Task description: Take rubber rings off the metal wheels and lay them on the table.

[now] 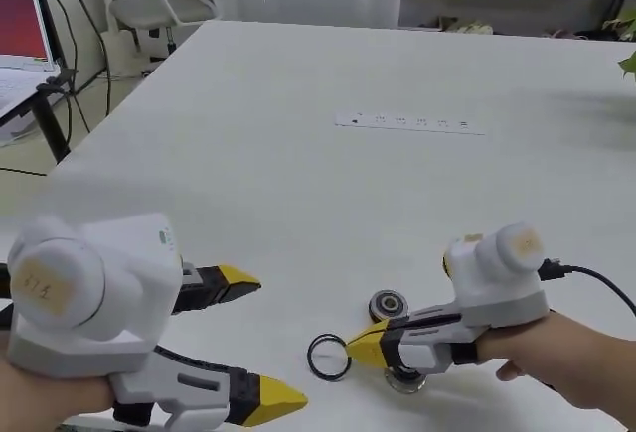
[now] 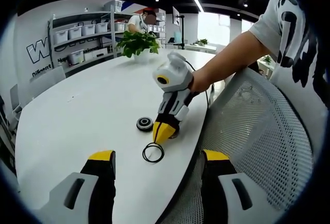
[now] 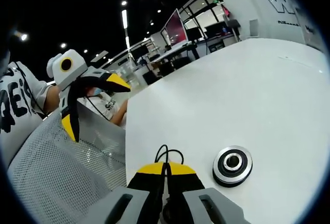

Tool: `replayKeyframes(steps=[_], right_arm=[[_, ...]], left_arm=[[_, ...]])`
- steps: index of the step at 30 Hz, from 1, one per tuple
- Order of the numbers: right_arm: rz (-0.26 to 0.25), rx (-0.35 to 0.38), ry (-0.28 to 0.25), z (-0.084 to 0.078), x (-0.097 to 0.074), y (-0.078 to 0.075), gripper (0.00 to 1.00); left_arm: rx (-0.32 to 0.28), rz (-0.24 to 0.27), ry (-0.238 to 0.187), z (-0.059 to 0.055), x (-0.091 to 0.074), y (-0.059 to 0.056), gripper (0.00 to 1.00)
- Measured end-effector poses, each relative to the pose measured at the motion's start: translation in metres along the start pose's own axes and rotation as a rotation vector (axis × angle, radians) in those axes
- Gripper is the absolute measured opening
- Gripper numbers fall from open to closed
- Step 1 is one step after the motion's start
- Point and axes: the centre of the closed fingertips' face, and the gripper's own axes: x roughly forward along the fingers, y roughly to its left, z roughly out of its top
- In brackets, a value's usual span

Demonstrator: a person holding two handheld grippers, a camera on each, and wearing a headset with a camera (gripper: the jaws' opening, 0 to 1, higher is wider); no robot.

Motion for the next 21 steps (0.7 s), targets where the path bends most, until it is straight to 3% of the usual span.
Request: replayKeyframes(steps=[21], right_arm=[[-0.058, 0.021, 0.026, -0.0029, 0.0025, -0.0107, 0.00]], left_arm=[[0.003, -0.010, 0.021, -0.0042, 0.0015, -0.0013, 0.65]])
